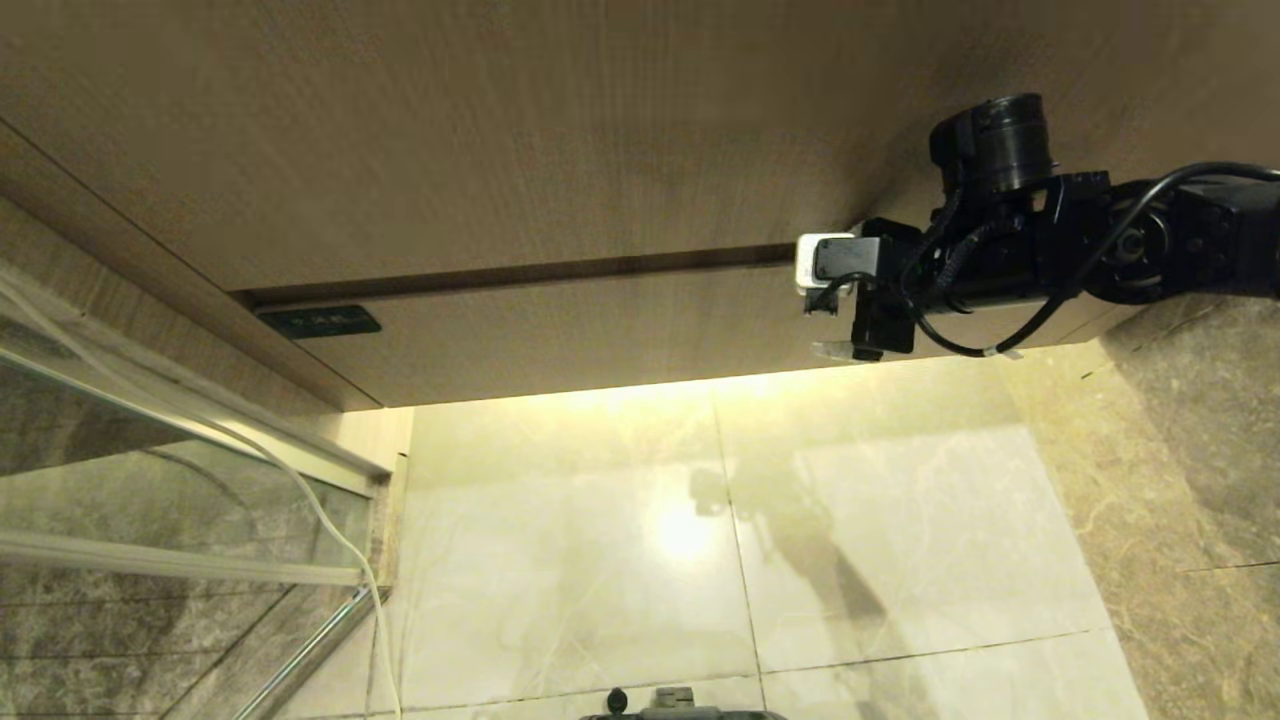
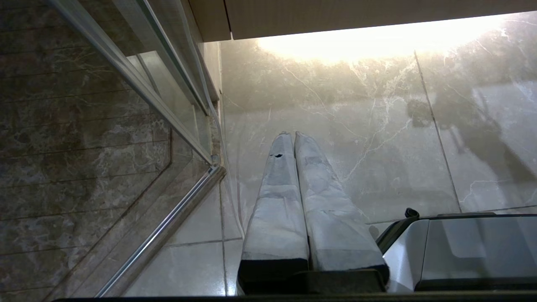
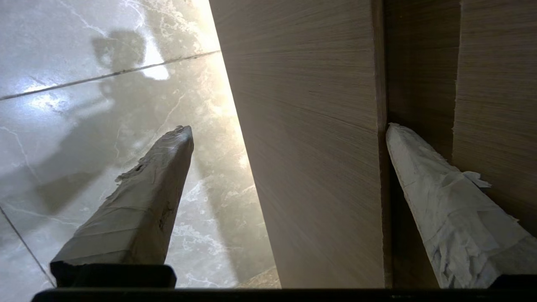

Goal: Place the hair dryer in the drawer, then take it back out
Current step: Pull open the drawer

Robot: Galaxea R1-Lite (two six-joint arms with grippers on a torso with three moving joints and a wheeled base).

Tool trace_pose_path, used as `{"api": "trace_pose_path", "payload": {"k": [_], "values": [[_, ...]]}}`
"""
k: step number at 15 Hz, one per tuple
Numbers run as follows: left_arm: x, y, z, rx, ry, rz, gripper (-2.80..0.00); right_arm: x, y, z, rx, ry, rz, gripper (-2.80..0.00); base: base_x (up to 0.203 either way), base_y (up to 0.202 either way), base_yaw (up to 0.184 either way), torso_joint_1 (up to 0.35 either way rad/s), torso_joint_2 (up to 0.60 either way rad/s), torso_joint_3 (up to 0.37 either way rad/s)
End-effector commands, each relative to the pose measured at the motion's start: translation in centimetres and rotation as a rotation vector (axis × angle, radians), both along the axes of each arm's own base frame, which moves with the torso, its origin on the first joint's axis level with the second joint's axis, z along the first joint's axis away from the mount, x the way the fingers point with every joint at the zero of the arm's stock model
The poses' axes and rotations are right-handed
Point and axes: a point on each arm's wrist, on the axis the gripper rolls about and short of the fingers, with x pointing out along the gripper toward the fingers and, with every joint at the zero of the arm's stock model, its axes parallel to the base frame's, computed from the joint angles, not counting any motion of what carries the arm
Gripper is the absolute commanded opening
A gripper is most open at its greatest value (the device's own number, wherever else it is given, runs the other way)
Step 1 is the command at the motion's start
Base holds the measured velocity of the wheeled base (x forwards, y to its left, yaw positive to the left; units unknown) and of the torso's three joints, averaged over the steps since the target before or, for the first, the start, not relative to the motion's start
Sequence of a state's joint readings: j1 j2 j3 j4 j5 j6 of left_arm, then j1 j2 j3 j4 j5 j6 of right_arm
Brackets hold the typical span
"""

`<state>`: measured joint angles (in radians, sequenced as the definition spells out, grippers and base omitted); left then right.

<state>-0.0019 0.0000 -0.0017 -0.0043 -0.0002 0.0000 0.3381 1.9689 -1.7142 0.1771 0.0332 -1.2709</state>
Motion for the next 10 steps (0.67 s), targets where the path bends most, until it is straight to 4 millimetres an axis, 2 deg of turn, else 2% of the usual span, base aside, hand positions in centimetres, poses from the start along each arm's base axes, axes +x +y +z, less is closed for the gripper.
{"api": "trace_pose_path", "payload": {"k": [1, 6, 10], "values": [[0.0, 0.0, 0.0, 0.000, 0.000, 0.001, -2.80, -0.5, -0.2, -0.9, -0.031, 0.076, -0.002, 0.00, 0.000, 0.000, 0.000, 0.000, 0.00, 0.000], [0.0, 0.0, 0.0, 0.000, 0.000, 0.001, -2.80, -0.9, -0.4, -0.7, 0.000, 0.104, -0.031, 0.00, 0.000, 0.000, 0.000, 0.000, 0.00, 0.000], [0.0, 0.0, 0.0, 0.000, 0.000, 0.001, -2.80, -2.4, -1.0, -0.4, -0.018, 0.154, -0.034, 0.00, 0.000, 0.000, 0.000, 0.000, 0.00, 0.000]]}}
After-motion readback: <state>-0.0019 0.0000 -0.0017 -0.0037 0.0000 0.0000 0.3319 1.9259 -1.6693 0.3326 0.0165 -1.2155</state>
